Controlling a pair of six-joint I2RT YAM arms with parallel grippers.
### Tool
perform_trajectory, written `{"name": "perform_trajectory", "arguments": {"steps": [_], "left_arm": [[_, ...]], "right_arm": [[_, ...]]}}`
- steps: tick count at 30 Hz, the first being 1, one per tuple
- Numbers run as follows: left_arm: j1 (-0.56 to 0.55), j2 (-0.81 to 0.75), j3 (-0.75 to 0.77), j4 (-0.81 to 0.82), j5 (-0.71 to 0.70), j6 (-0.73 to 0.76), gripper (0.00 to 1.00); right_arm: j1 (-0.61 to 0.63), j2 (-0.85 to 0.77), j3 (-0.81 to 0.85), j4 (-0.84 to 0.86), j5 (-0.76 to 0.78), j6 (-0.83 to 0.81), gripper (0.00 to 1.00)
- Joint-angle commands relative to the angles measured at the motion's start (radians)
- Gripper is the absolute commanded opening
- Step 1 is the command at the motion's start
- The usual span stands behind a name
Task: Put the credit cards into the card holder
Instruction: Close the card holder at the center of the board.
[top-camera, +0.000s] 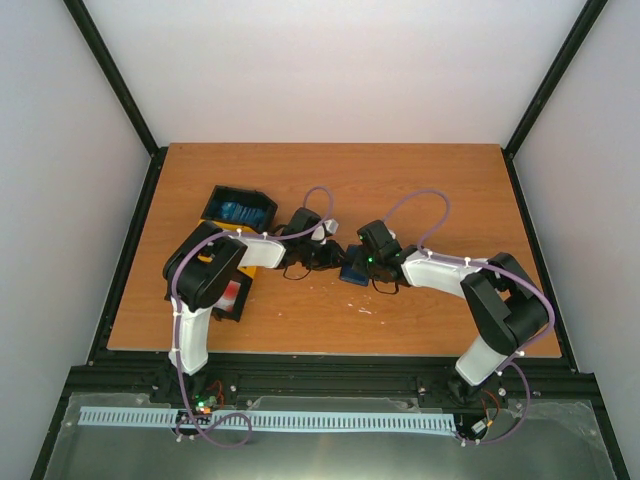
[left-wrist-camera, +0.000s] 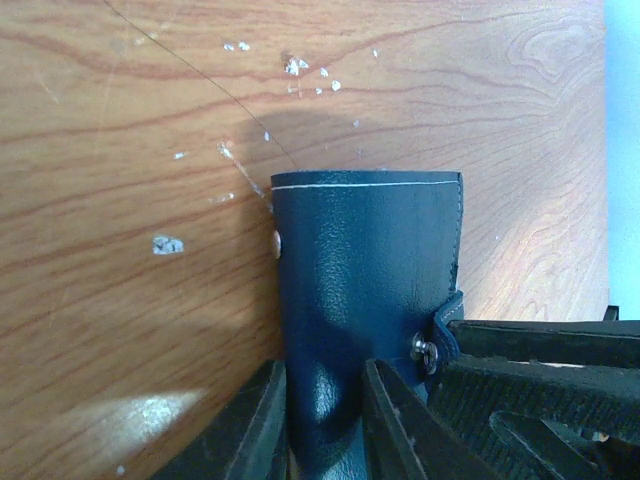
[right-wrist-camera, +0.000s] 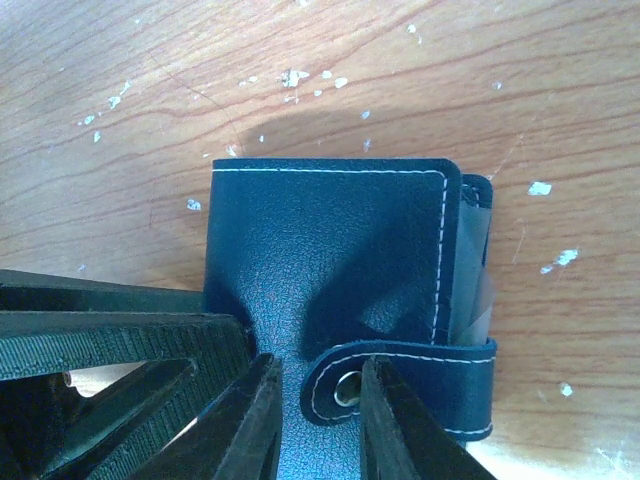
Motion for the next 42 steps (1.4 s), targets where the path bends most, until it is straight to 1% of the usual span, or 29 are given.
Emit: {"name": "perform_trajectory", "arguments": {"steps": [1, 4, 12, 19, 24, 27, 31, 34, 38, 42], "left_arm": [[-0.014, 0.124, -0.073, -0.241, -0.118, 0.017, 0.23], [-0.013, 0.127, -0.073, -0.24, -0.115, 0.019, 0.2], [-0.013, 0.128, -0.079, -0.241, -0.122, 0.024, 0.19], [-0.013, 0.126, -0.079, -0.241, -0.123, 0.027, 0.19], [-0.013, 0.127, -0.084, -0.238, -0.122, 0.028, 0.19], [-0.013, 0.126, -0.082, -0.237, -0.122, 0.032, 0.19], [-0.013, 0.124, -0.082, -0.246, -0.124, 0.036, 0.19], [-0.013, 0.124, -0.084, -0.248, -0.124, 0.039, 0.19], [-0.014, 0.121, -0.088, -0.251, -0.124, 0.043, 0.19], [-0.013, 0.125, -0.088, -0.251, -0.124, 0.047, 0.19]], "right_arm": [[-0.005, 0.034, 0.003, 0.032, -0.022, -0.003, 0.22], [-0.006, 0.036, 0.0, 0.045, -0.021, -0.009, 0.21], [-0.006, 0.02, -0.014, 0.123, -0.016, -0.058, 0.19], [-0.006, 0.044, 0.018, 0.088, -0.018, -0.076, 0.18], [-0.006, 0.032, 0.032, 0.052, -0.005, -0.095, 0.2], [-0.007, 0.024, 0.033, 0.06, 0.003, -0.116, 0.24], [-0.006, 0.028, 0.033, 0.076, 0.001, -0.116, 0.25], [-0.006, 0.025, 0.022, 0.098, 0.001, -0.106, 0.23], [-0.006, 0.029, 0.02, 0.1, -0.001, -0.097, 0.18], [-0.006, 0.028, 0.013, 0.108, 0.0, -0.093, 0.17]]}}
